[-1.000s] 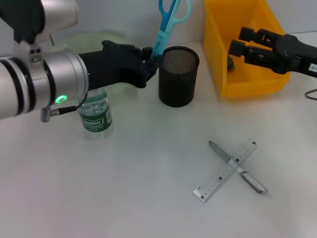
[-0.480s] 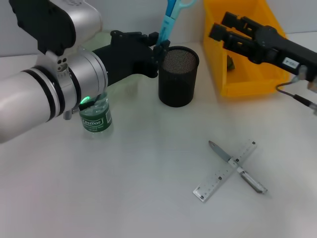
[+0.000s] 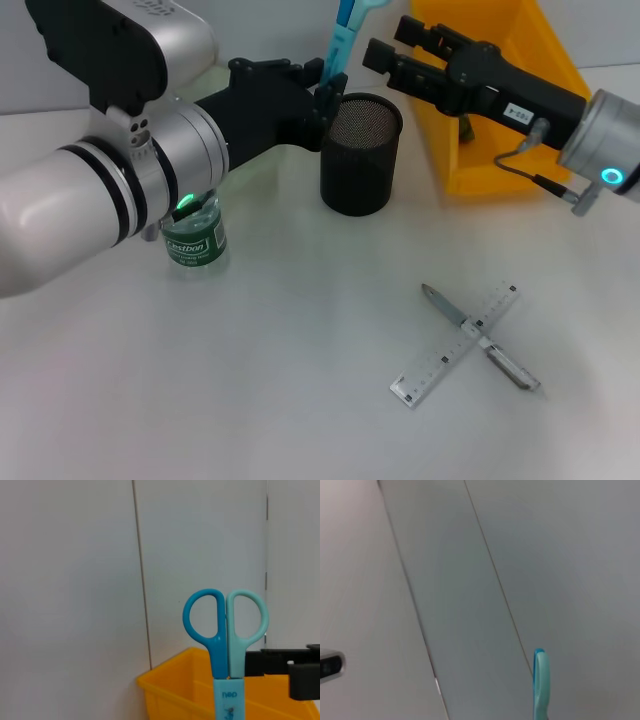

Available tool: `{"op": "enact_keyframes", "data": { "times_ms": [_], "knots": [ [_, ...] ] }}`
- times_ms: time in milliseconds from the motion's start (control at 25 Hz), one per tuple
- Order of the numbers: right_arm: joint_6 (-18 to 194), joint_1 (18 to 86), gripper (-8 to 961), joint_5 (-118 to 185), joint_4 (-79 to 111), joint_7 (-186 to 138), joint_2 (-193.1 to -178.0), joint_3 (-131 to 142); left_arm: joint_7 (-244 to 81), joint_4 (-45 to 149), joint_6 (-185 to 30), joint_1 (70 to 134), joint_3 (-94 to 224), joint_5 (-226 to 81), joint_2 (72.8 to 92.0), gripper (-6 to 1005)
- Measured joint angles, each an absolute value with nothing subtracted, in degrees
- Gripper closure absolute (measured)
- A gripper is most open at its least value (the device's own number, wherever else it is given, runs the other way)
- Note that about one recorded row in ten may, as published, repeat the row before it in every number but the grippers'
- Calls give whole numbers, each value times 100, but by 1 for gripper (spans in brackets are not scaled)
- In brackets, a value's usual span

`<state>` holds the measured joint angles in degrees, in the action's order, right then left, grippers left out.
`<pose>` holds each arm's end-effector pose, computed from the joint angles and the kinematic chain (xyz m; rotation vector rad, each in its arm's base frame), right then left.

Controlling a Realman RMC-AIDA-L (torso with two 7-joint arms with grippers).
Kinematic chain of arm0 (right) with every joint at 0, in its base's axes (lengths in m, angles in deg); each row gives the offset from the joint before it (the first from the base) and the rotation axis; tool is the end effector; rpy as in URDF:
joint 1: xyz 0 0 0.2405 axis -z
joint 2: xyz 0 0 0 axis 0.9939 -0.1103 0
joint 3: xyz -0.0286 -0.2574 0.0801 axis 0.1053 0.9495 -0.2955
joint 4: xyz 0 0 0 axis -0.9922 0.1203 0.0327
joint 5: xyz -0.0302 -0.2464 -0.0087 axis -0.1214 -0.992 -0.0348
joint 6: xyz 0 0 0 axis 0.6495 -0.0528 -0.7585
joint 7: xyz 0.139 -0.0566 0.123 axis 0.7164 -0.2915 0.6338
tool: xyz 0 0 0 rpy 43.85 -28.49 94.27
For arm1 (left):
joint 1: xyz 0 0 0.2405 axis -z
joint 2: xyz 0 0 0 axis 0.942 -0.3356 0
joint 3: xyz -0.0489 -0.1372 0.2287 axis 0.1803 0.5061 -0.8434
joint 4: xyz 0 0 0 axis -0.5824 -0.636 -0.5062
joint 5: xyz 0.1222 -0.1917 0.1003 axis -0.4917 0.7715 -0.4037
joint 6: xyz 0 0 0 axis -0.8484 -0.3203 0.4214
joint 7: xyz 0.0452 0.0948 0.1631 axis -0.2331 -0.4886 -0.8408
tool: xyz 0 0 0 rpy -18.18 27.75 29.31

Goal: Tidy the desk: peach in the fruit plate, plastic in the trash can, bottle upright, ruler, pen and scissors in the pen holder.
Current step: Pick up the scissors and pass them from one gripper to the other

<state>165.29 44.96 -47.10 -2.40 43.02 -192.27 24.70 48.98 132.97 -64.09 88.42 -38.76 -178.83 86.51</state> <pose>0.2183 0.4433 -0.0271 -2.2845 0.6108 1.2668 -0.0887 0.4260 -0.1056 -2.3277 -0.4117 -0.5529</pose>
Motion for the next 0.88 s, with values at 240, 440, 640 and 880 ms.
{"op": "enact_keyframes", "data": {
  "times_ms": [240,440,640,880],
  "knots": [
    [16371,4360,152,-4618,-185,4297,-19214,2570,4906,13209,-6440,8877,-3892,-17858,8652,790],
    [16232,4294,152,-4619,-120,4297,-19216,2572,4909,13098,-6580,8912,-3944,-17826,8659,791],
    [16113,4261,152,-4617,-45,4299,-19222,2572,4910,13031,-6619,8940,-3946,-17753,8653,790],
    [16016,4181,152,-4617,63,4305,-19217,2575,4908,13008,-6642,8942,-3955,-17746,8650,790]
  ]
}}
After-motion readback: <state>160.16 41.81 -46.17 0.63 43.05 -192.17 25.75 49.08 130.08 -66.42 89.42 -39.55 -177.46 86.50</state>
